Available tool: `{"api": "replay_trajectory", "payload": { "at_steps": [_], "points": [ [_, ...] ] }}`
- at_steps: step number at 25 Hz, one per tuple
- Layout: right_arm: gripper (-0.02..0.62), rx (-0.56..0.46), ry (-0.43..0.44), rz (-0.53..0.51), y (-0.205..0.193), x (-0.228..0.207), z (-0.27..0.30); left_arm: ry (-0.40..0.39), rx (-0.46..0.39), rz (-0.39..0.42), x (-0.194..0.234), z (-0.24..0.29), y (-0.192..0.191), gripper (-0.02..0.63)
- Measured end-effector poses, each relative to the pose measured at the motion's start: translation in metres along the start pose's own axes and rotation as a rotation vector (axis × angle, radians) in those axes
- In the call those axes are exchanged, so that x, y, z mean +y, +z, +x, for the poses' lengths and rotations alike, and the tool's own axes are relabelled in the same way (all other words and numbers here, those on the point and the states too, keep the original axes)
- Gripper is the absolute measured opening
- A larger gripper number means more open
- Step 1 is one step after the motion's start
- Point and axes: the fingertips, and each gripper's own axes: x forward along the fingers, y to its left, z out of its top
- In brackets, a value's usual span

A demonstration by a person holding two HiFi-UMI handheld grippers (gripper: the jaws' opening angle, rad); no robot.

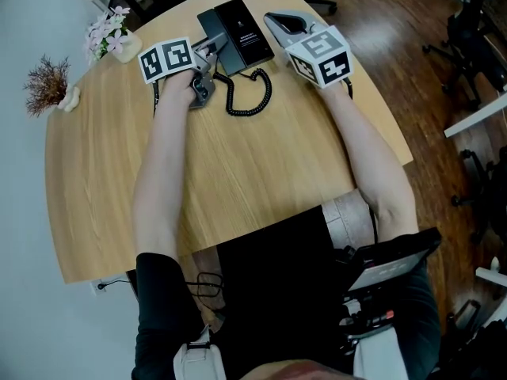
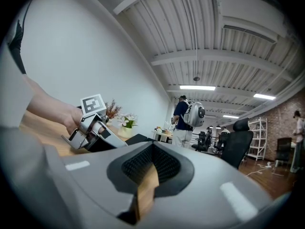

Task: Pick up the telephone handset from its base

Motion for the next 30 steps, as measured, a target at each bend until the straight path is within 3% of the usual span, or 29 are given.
{"api": "replay_trajectory", "payload": {
  "at_steps": [6, 13, 18, 25, 30],
  "points": [
    [0.003, -0.003, 0.007, -0.007, 0.002, 0.001, 0.000, -0.053, -0.057, -0.081, -0.002, -0.006, 0.006, 0.143],
    [0.003, 0.011, 0.006, -0.021, -0.004, 0.003, 0.002, -0.052, -0.029, -0.112, 0.004, 0.002, 0.003, 0.147],
    [0.003, 0.015, 0.027, -0.023, 0.001, 0.009, 0.017, -0.052, -0.102, -0.136, 0.016, -0.012, 0.018, 0.130],
    [0.003, 0.015, 0.027, -0.039, 0.007, 0.008, 0.001, -0.273, -0.280, -0.292, -0.019, -0.023, 0.025, 0.086],
    [0.003, -0.002, 0.032, -0.004, 0.008, 0.005, -0.005, -0.459, -0.414, -0.394, -0.044, -0.060, 0.036, 0.081]
  ]
}}
